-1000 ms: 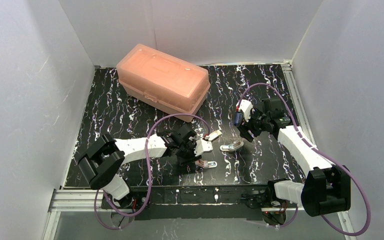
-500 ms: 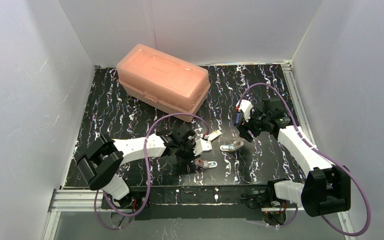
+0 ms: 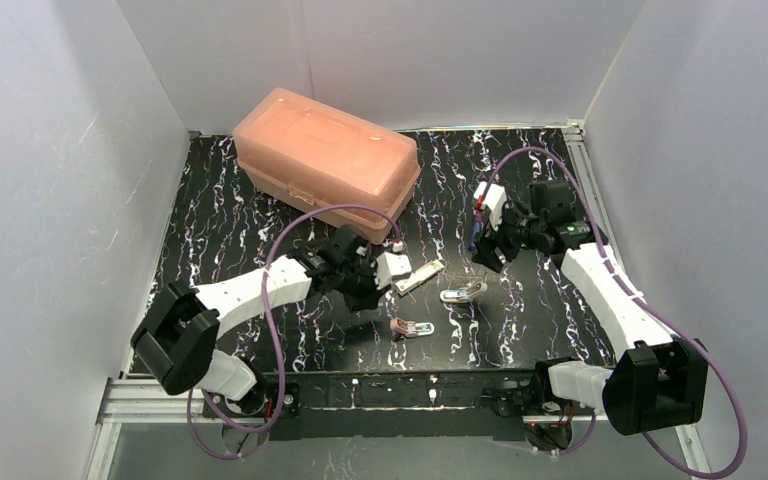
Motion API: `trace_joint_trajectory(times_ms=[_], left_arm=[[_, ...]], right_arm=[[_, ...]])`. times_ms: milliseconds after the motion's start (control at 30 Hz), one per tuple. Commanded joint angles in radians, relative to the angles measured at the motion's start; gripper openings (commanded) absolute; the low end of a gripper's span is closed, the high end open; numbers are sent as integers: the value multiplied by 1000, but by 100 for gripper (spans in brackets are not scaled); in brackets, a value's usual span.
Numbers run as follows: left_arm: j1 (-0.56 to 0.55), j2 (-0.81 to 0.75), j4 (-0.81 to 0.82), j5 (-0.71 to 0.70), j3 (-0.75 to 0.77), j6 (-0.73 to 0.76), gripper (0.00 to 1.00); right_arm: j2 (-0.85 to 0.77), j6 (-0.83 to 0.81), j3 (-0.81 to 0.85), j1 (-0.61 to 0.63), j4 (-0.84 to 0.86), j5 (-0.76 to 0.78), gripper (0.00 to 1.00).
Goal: Load the staples into the stapler
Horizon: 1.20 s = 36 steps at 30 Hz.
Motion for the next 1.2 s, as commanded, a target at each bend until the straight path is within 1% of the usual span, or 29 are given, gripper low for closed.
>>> trace_joint_trajectory(times_ms=[0,200,333,467,600,833,967,1067,1167], left_arm=[[30,-92,-109,115,130,21,11],[31,-69,-187,194,276,-7,11],[31,-25,-192,245,385,-66,11],[31,10,-184,268,451,-133,11],[31,27,-170,265,471,-166,11],[31,31,-158,267,471,-187,11],[31,38,-146,276,472,-201,11],[32,41,-139,283,471,-211,11],[31,43,-132,287,470,-217,11]], right_arm=[[-8,80,133,22,4,-138,76],[17,101,209,138,27,-214,76],[47,123,235,191,49,-284,76],[65,134,237,226,64,-317,76],[86,132,232,274,65,-320,75],[99,131,233,308,58,-349,74],[107,128,227,314,58,-362,69],[112,132,209,315,73,-377,63],[118,152,196,314,99,-389,60]])
